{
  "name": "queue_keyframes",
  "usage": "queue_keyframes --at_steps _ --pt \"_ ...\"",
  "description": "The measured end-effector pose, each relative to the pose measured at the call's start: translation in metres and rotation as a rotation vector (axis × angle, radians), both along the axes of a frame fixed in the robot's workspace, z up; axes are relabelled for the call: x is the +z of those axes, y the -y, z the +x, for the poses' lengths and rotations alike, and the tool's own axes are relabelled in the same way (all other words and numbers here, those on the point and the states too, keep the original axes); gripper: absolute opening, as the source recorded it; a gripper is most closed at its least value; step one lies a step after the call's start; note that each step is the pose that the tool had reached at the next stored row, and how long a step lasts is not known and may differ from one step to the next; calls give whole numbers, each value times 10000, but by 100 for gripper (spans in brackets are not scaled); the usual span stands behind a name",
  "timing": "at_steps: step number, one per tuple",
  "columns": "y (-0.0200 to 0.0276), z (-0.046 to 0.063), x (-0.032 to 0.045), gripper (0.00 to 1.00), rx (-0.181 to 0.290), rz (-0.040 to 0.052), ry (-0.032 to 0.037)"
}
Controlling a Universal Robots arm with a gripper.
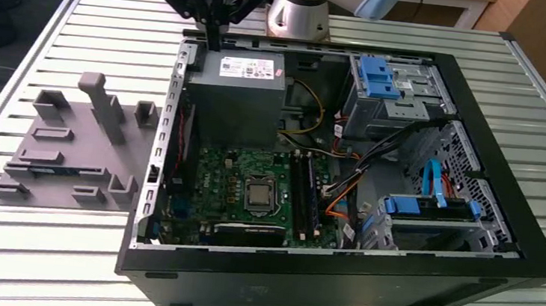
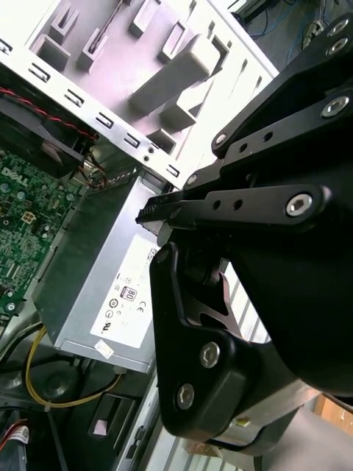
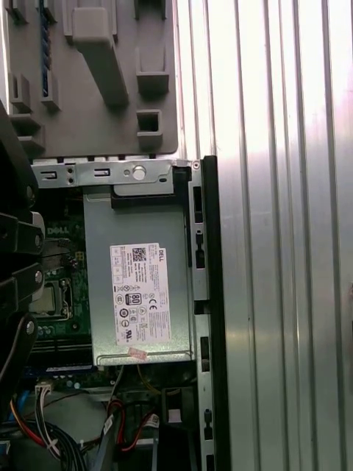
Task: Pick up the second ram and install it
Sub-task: 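Reach for the second ram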
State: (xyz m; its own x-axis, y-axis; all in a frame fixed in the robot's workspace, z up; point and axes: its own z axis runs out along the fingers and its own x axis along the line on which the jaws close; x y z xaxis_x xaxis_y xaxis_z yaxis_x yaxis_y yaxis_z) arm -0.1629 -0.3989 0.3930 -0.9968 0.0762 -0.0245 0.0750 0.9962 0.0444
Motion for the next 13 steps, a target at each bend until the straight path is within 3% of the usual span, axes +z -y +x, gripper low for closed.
queue_keyframes --at_steps 13 --pt "0 -48 0 11 -1 0 0"
